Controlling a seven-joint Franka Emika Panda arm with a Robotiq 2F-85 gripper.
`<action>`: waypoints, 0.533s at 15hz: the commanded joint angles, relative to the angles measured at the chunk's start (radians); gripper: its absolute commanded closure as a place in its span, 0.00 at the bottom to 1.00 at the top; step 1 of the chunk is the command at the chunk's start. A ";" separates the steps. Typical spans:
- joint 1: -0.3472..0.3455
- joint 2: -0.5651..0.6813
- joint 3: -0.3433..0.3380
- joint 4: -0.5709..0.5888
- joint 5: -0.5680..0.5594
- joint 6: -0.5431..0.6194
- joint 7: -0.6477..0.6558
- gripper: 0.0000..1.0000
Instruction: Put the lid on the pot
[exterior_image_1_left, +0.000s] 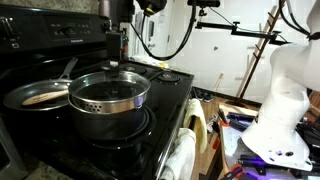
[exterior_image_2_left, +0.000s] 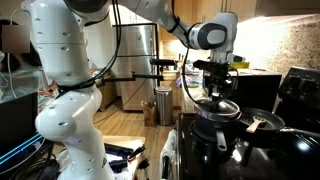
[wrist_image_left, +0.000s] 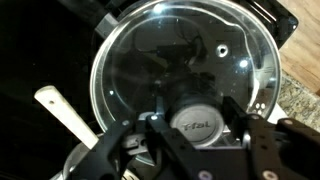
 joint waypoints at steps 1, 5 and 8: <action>0.002 0.007 0.003 0.022 -0.018 -0.009 0.005 0.66; 0.003 0.015 0.006 0.024 -0.016 0.010 -0.009 0.66; 0.005 0.020 0.008 0.031 -0.021 0.011 -0.010 0.66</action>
